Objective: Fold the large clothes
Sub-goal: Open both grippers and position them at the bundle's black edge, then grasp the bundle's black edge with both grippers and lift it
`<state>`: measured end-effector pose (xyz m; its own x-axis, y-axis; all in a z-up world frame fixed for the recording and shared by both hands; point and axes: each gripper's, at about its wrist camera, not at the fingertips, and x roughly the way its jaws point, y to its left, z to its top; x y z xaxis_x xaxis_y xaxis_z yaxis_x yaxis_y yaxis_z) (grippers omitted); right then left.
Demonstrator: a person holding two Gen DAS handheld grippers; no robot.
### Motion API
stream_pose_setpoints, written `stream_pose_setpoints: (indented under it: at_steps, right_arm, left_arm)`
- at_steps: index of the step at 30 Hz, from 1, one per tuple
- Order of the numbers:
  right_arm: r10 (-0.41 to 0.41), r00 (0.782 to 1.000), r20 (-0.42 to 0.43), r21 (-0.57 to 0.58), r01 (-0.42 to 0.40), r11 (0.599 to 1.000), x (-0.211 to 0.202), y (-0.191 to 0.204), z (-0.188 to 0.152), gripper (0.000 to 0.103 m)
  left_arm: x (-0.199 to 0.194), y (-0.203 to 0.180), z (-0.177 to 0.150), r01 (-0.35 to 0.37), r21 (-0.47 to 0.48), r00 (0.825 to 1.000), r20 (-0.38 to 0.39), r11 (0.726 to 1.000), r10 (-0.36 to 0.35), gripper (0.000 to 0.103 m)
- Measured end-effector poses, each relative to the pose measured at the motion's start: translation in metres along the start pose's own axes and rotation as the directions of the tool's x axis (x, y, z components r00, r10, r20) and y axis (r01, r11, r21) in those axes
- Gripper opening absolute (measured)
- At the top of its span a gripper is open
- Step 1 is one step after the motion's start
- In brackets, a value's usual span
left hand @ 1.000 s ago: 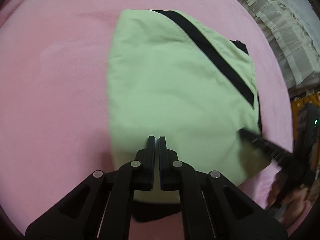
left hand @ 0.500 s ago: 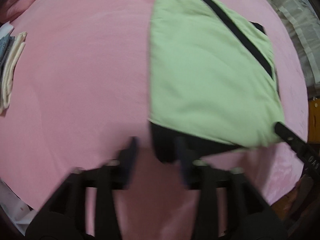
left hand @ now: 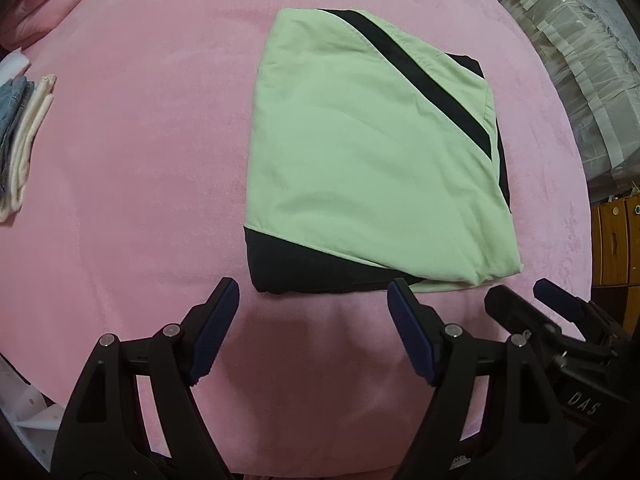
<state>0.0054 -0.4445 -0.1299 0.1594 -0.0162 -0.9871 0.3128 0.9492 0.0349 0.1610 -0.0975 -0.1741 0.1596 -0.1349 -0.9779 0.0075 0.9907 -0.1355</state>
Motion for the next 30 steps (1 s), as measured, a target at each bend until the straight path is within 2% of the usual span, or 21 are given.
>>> stream_pose_setpoints:
  at_steps: [4,10,14,16,19,21,23,26,28,30]
  right_arm:
    - [0.022,1.0,-0.006,-0.017,-0.022,1.0,0.001,0.021,-0.002,0.093]
    - [0.04,0.999,-0.006,-0.025,-0.04,0.999,0.01,0.029,0.006,0.093]
    - [0.065,0.998,-0.02,-0.03,-0.065,0.997,0.02,0.023,0.011,0.093]
    - [0.071,0.997,0.003,-0.016,-0.071,0.997,0.02,0.011,0.014,0.093]
    - [0.03,0.997,0.064,0.025,-0.031,0.999,0.023,-0.012,0.026,0.093]
    - [0.035,0.996,0.083,0.079,-0.041,0.996,0.031,-0.034,0.038,0.093]
    - [0.088,0.993,0.08,0.153,-0.099,0.983,0.045,-0.061,0.051,0.093]
    - [0.248,0.968,0.025,0.25,-0.247,0.936,0.073,-0.096,0.069,0.09]
    - [0.376,0.927,0.002,0.26,-0.363,0.895,0.092,-0.109,0.079,0.083]
    - [0.461,0.887,-0.012,0.258,-0.442,0.859,0.109,-0.116,0.086,0.066]
  left_arm:
    - [0.01,-0.018,0.011,0.006,-0.005,1.0,0.003,1.0,-0.006,0.074]
    - [0.012,-0.02,0.014,0.003,-0.014,1.0,0.001,1.0,-0.003,0.075]
    - [0.021,-0.022,0.019,0.065,-0.01,0.998,-0.016,0.998,-0.065,0.075]
    - [0.025,-0.018,0.025,0.067,-0.029,0.998,-0.011,0.997,-0.068,0.075]
    - [0.032,-0.007,0.038,0.056,-0.051,0.998,0.005,0.997,-0.056,0.075]
    - [0.041,0.004,0.049,0.11,-0.07,0.994,0.011,0.992,-0.109,0.075]
    - [0.053,0.017,0.059,0.168,-0.097,0.986,0.007,0.981,-0.168,0.075]
    - [0.073,0.034,0.072,0.24,-0.147,0.97,-0.005,0.96,-0.244,0.075]
    - [0.086,0.041,0.08,0.291,-0.167,0.954,-0.015,0.942,-0.298,0.075]
    - [0.098,0.046,0.085,0.315,-0.194,0.945,-0.029,0.929,-0.326,0.075]
